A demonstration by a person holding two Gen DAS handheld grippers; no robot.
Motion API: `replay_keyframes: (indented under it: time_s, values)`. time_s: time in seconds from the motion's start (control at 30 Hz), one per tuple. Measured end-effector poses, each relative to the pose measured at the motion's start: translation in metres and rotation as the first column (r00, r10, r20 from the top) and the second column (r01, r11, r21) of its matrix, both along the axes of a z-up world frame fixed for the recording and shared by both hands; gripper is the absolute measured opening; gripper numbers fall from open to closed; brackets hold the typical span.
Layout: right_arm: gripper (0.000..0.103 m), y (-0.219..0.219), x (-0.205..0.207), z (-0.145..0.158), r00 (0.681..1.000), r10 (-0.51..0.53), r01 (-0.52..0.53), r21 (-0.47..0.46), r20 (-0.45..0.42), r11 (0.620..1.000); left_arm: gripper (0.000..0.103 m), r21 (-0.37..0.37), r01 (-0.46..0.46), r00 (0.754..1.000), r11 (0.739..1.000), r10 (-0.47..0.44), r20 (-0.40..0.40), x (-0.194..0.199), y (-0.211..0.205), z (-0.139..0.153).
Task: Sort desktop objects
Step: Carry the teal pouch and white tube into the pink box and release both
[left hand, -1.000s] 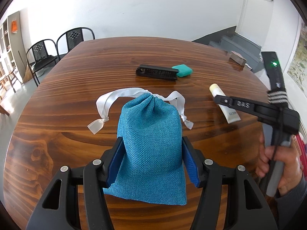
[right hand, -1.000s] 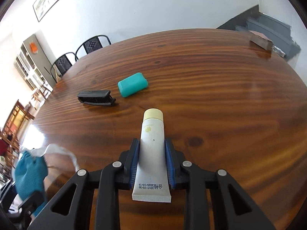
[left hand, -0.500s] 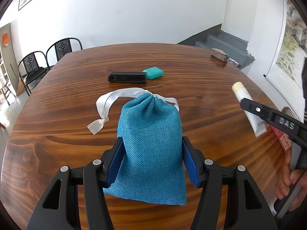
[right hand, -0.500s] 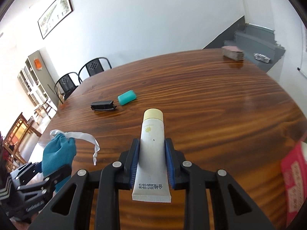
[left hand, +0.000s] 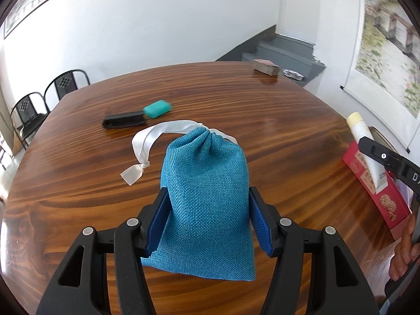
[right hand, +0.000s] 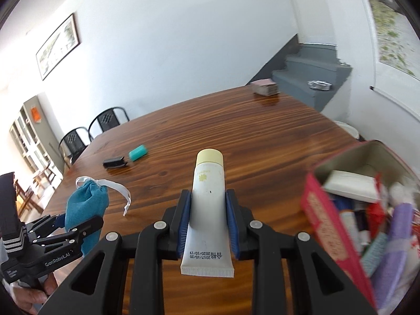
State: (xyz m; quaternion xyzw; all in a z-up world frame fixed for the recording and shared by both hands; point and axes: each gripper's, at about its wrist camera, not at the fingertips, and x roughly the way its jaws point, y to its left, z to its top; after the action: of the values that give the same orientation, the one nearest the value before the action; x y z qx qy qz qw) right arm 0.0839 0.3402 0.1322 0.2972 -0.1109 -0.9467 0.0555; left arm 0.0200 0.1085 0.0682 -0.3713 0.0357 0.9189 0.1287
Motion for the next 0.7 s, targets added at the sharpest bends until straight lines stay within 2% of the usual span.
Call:
replay_keyframes:
  time_s: [0.2, 0.37, 0.5, 0.7]
  values:
    - [0.029, 0.047, 0.024, 0.003, 0.996, -0.089, 0.088, -0.026, -0.026, 0.996, 0.062, -0.018, 0.065, 0.998, 0.998, -0.066, -0.013, 0.005, 0.04, 0.008]
    - [0.029, 0.096, 0.049, 0.007, 0.98, -0.192, 0.19, -0.053, -0.054, 0.98, 0.062, -0.024, 0.137, 0.99, 0.99, -0.137, -0.015, 0.005, 0.079, 0.015]
    - [0.029, 0.129, 0.065, 0.007, 0.96, -0.271, 0.267, -0.063, -0.063, 0.962, 0.062, -0.02, 0.211, 0.977, 0.977, -0.212, -0.02, 0.007, 0.115, 0.022]
    - [0.029, 0.16, 0.075, 0.0, 0.942, -0.332, 0.329, -0.068, -0.047, 0.942, 0.062, 0.008, 0.325, 0.945, 0.946, -0.324, -0.037, 0.014, 0.17, 0.038]
